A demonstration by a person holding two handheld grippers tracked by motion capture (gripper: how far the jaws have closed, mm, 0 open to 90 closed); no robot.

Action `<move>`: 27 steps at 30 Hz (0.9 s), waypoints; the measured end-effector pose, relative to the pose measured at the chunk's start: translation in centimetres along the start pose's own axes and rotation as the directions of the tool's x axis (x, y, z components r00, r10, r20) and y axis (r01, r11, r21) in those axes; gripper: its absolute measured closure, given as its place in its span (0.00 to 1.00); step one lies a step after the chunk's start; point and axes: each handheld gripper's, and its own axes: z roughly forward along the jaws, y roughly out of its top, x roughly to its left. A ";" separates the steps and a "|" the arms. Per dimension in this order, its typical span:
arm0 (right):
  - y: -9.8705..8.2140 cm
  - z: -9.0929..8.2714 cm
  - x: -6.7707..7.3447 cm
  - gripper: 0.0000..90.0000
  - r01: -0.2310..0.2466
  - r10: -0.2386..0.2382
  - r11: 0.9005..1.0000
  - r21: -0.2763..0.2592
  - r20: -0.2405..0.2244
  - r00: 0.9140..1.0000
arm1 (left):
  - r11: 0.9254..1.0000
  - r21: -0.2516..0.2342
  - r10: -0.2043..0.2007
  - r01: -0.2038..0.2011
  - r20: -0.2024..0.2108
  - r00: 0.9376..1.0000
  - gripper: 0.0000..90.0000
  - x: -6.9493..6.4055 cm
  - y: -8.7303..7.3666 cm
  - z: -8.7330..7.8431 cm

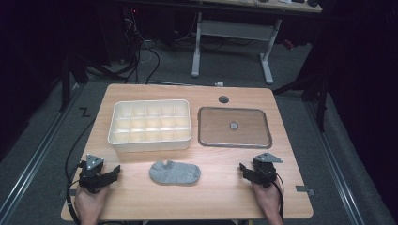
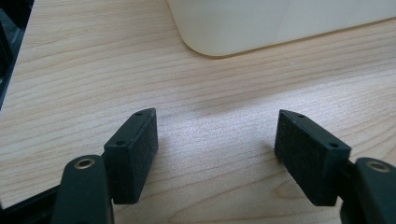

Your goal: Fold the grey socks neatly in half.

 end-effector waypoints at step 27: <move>0.0 0.0 0.1 0.39 0.007 -0.007 1.000 0.002 -0.005 1.000 | 1.000 0.008 0.007 -0.007 0.010 1.000 0.33 -0.1 -0.1 -0.1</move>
